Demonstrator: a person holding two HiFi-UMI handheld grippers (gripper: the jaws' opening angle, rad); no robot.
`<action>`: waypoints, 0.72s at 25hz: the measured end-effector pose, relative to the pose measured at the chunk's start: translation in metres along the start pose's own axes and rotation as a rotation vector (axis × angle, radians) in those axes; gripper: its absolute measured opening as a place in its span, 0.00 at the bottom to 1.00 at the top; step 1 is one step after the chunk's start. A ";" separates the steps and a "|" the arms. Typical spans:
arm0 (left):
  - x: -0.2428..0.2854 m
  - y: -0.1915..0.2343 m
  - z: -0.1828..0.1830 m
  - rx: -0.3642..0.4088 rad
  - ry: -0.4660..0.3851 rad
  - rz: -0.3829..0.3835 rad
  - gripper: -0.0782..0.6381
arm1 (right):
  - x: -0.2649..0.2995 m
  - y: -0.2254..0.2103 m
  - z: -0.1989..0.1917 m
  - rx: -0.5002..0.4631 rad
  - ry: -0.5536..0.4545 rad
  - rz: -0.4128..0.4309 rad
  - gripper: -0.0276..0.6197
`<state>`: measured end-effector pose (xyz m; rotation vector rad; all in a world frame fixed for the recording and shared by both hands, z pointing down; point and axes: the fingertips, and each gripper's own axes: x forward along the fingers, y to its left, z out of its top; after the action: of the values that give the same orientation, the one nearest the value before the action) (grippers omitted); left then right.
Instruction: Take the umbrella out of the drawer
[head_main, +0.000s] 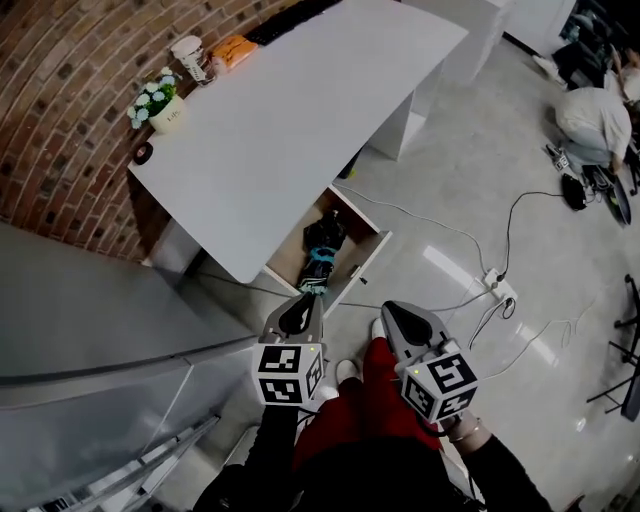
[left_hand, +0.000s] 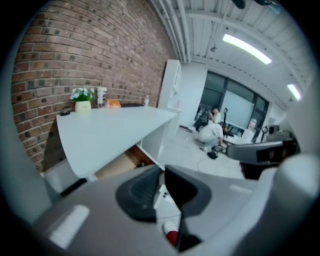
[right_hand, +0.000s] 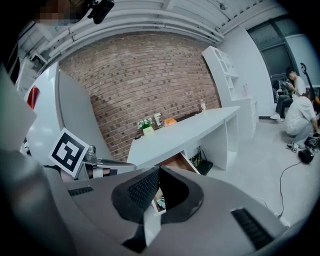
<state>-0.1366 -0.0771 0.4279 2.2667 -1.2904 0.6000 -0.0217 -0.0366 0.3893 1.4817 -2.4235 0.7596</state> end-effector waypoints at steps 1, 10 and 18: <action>0.009 0.001 -0.001 -0.001 0.014 0.003 0.16 | 0.005 -0.006 -0.001 0.007 0.007 0.001 0.05; 0.081 0.015 -0.024 -0.019 0.180 0.037 0.29 | 0.048 -0.049 -0.017 0.069 0.075 0.022 0.05; 0.136 0.035 -0.045 -0.016 0.285 0.081 0.36 | 0.084 -0.068 -0.044 0.106 0.148 0.066 0.05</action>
<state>-0.1102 -0.1579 0.5483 2.0340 -1.2423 0.9020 -0.0060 -0.1032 0.4843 1.3351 -2.3648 0.9891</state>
